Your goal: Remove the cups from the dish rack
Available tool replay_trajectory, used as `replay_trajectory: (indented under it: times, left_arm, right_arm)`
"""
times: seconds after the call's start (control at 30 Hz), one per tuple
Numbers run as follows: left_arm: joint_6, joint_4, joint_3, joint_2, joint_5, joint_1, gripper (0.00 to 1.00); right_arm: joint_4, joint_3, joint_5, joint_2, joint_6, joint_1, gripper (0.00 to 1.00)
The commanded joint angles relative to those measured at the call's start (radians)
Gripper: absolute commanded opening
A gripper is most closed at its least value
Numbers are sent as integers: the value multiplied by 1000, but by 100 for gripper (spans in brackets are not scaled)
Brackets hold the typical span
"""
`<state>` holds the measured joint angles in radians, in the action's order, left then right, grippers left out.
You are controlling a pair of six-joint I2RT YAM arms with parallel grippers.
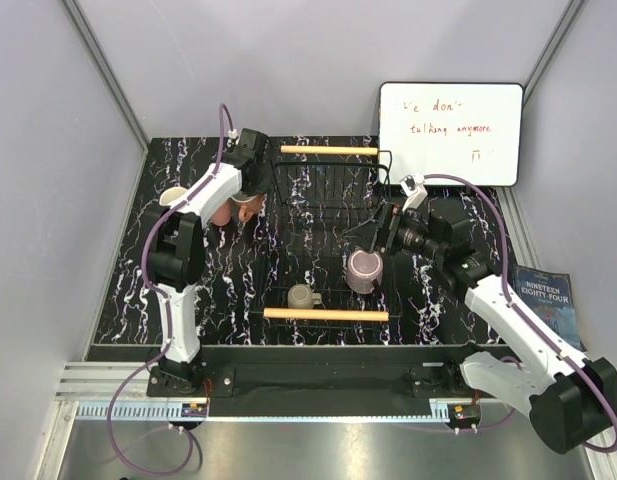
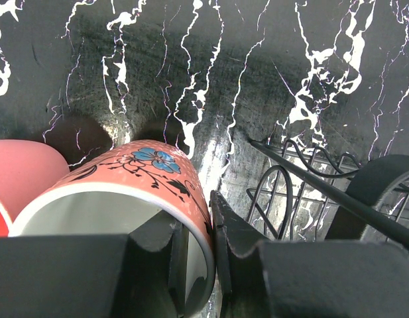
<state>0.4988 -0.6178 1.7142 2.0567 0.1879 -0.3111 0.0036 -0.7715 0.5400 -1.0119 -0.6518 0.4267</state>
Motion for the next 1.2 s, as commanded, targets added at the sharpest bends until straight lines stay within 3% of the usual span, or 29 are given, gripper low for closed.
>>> replay_trajectory:
  times: [0.0, 0.43, 0.9, 1.17]
  left_arm:
    - [-48, -137, -42, 65, 47, -13, 0]
    - [-60, -310, 1, -44, 102, -16, 0]
    - [-69, -277, 45, 77, 48, -39, 0]
    - [-62, -178, 9, 48, 44, -37, 0]
  right_arm:
    - [13, 8, -9, 41, 0, 6, 94]
    - [21, 5, -6, 29, -6, 6, 93]
    - [39, 15, -2, 36, -14, 6, 94]
    - [27, 14, -5, 29, -6, 6, 94]
